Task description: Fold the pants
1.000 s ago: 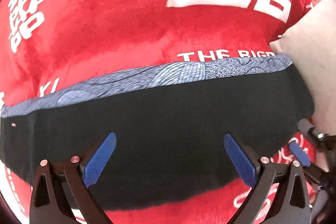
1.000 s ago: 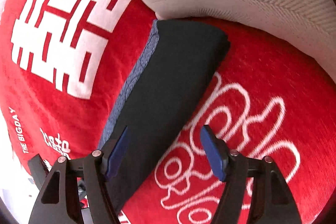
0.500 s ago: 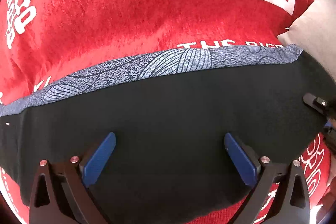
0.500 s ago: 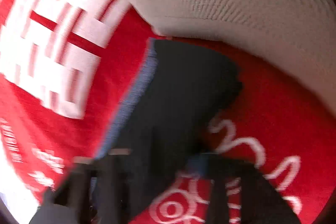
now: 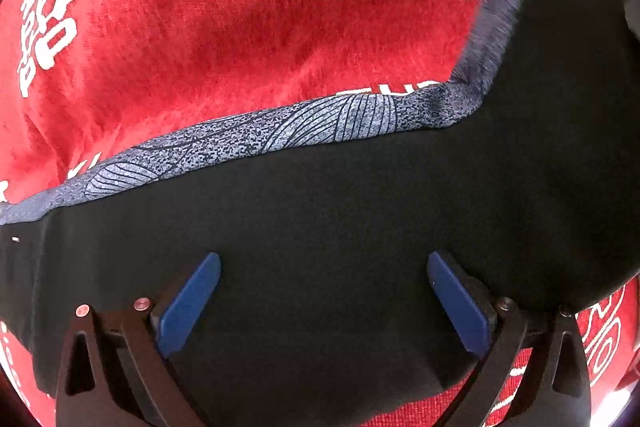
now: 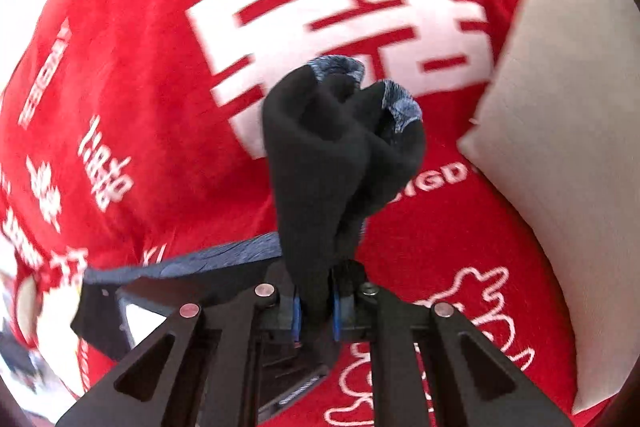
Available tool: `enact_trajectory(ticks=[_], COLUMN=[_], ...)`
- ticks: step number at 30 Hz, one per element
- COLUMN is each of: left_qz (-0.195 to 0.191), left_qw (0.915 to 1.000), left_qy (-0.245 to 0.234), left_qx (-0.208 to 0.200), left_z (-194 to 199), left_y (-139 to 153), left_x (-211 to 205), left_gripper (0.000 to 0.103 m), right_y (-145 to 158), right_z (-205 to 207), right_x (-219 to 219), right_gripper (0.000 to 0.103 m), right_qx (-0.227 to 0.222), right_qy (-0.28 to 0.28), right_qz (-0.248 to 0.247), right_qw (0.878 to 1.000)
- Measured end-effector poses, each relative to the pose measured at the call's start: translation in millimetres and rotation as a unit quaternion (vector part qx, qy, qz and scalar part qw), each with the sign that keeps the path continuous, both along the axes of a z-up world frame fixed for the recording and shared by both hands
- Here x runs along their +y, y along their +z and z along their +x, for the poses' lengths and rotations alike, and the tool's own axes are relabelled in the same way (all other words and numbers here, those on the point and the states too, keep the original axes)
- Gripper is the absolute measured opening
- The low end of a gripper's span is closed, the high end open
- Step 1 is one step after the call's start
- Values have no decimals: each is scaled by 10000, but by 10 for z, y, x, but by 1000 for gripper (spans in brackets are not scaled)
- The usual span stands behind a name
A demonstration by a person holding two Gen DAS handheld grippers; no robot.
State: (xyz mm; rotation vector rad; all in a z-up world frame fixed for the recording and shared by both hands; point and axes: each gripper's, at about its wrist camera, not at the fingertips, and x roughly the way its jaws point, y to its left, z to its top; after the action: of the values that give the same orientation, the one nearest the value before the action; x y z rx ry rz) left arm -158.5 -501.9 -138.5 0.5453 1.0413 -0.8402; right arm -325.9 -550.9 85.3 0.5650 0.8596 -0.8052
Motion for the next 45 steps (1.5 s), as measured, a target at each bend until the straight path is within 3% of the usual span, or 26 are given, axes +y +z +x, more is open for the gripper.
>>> enact_trajectory(ticks=[2, 5, 8, 14, 18, 22, 26, 27, 28, 32, 36, 40, 43, 44, 45], left_qz=[-42, 27, -198, -51, 289, 524, 486, 451, 396, -27, -360, -405, -152, -112, -59], left_qw=[9999, 9969, 9930, 9908, 9871, 9819, 9816, 9824, 9832, 9861, 9855, 9825, 9790, 9764, 9739], left_qy=[-88, -250, 177, 1073, 1430, 1715, 1709, 1663, 1612, 1151, 372, -11, -72, -69, -97], left_qx=[110, 746, 1147, 821, 653, 606, 693, 719, 759, 1201, 1617, 1817, 2031, 2155, 2268], left_z=[32, 218, 558, 1455, 1882, 2118, 2175, 2167, 2151, 2014, 1770, 1587, 1602, 1618, 1608], left_y=[6, 107, 289, 493, 382, 275, 255, 288, 338, 591, 717, 704, 423, 365, 327], left_x=[26, 119, 470, 1489, 2048, 2455, 2664, 2663, 2659, 2472, 2097, 1791, 1524, 1513, 1483], left_gripper=[103, 103, 103, 103, 103, 103, 103, 103, 103, 103, 103, 100, 74, 54, 41], right_y=[9, 49, 90, -234, -773, -1455, -1537, -1508, -1448, -1040, -793, -755, -793, -796, -790], right_z=[154, 325, 521, 1016, 1351, 1514, 1542, 1539, 1537, 1301, 900, 615, 519, 482, 453], right_x=[105, 303, 551, 1158, 1682, 2078, 2273, 2286, 2291, 2176, 1925, 1753, 1698, 1694, 1676], right_gripper=[12, 12, 12, 12, 12, 18, 25, 28, 38, 54, 54, 54, 54, 54, 54], right_qx=[123, 276, 523, 1150, 1796, 2728, 3076, 3071, 2999, 2362, 2083, 1995, 1993, 1966, 1925], right_qy=[198, 441, 794, 1603, 2291, 2652, 2697, 2720, 2770, 2324, 1547, 1094, 992, 956, 915], right_qz=[-74, -226, -478, -641, -677, -892, -1423, -1392, -1281, -664, -243, 83, 181, 212, 246], right_qw=[9997, 9984, 9943, 9782, 9543, 9205, 9013, 9013, 9038, 9412, 9655, 9737, 9747, 9756, 9767])
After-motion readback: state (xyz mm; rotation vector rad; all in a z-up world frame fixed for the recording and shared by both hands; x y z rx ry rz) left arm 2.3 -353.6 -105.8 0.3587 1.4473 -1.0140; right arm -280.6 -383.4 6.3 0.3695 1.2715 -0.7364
